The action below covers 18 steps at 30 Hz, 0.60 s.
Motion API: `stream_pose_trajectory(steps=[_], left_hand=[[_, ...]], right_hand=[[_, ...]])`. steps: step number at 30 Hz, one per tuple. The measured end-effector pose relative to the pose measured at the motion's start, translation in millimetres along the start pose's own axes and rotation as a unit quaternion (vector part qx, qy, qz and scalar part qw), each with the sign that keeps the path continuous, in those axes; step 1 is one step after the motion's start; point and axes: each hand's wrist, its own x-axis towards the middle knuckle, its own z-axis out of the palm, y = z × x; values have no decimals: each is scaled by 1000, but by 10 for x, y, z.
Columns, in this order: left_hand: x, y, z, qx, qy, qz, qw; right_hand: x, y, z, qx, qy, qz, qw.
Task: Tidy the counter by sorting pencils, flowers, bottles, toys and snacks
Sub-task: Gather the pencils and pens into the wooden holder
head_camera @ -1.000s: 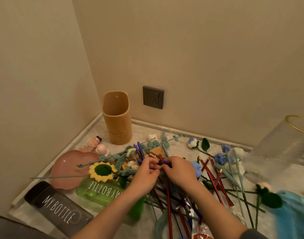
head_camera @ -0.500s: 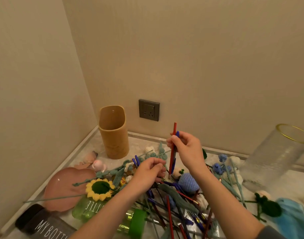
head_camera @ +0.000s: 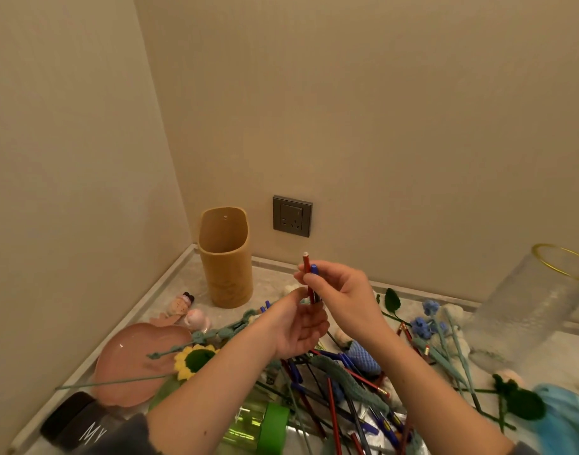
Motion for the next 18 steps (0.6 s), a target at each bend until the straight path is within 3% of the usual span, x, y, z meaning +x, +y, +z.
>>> stream_pose_trajectory(steps=[9,13,16,18], left_hand=[[-81,63,-118,-103,-44,30,993],[-31,71,-151,-31,37,122,991],[32,47,-221,34,99,176,979],[58,17,-261,68,125,201,969]], right_hand=[[-16,-62,-29,-83,-149,-12,985],[-7,79,-43,-34,-103,33,994],[9,316,-47,-171,-27,76,982],[3,510,-53,-303,-59,109,945]])
